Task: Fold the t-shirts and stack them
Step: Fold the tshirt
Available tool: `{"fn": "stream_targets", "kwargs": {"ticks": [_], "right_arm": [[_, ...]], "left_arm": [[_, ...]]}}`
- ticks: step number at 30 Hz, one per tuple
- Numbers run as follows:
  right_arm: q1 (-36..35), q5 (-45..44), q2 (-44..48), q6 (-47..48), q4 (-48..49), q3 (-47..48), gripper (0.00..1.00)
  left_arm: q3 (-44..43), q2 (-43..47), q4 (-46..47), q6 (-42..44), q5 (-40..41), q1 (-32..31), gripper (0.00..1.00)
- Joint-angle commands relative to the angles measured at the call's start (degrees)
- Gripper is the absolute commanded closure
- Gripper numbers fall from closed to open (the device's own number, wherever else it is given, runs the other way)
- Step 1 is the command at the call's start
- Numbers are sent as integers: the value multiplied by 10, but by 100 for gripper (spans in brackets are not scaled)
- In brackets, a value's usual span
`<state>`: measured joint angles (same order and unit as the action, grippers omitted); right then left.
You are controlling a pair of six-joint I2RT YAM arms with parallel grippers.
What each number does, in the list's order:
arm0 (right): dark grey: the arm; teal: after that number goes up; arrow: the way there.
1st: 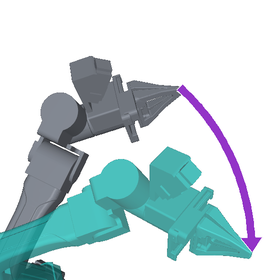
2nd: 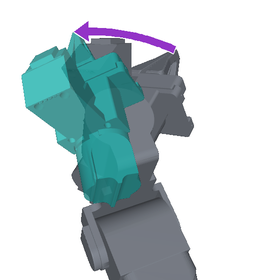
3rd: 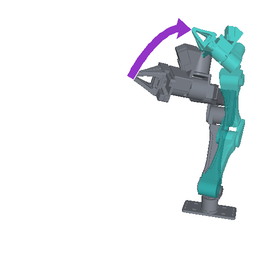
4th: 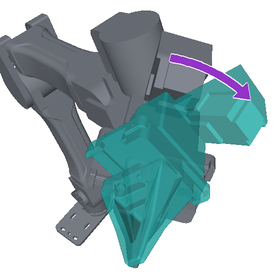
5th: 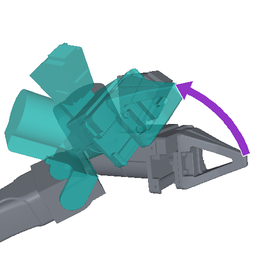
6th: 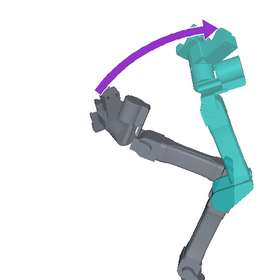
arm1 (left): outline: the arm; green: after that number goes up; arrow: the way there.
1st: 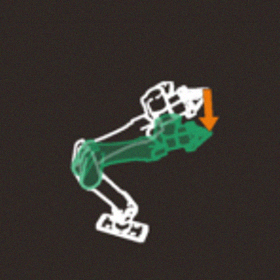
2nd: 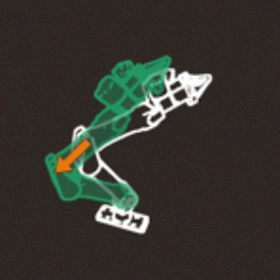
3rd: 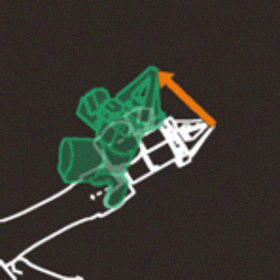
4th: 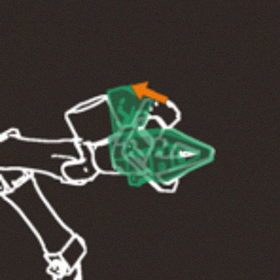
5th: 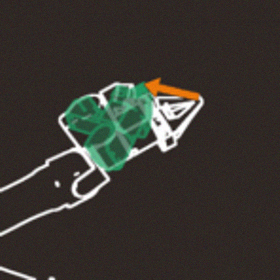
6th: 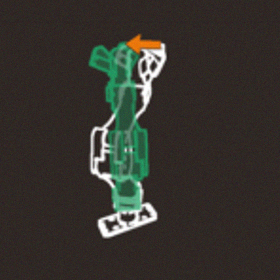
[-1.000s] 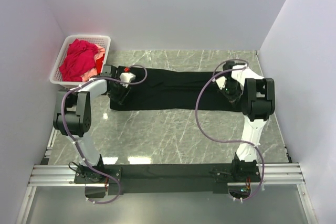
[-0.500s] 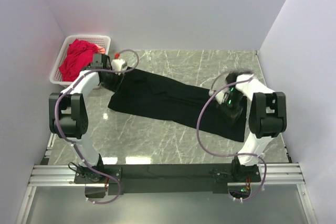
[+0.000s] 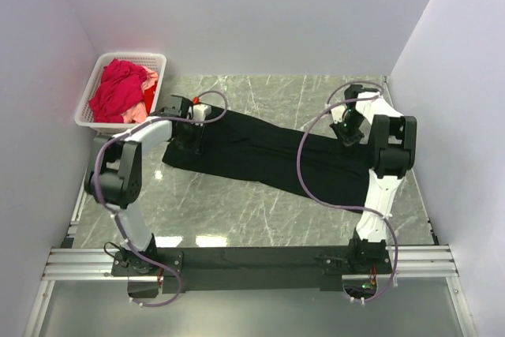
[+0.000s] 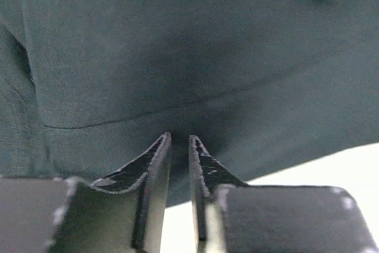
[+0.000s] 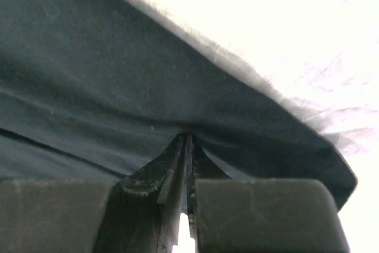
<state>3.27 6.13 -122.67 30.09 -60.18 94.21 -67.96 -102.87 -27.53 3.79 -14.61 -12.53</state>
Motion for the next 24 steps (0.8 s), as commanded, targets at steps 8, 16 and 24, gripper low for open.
{"fn": "stream_targets", "kwargs": {"ticks": [8,16,24], "right_arm": [[-26,14,15,-27,-25,-80,94],[-154,229,112,-21,-51,-220,90],[-158,268,211,-34,-37,-188,85]], "left_arm": [[-178,-180,4,-15,85,36,83],[-728,-491,-101,50,50,62,72],[-408,-223,120,26,-33,55,41]]}}
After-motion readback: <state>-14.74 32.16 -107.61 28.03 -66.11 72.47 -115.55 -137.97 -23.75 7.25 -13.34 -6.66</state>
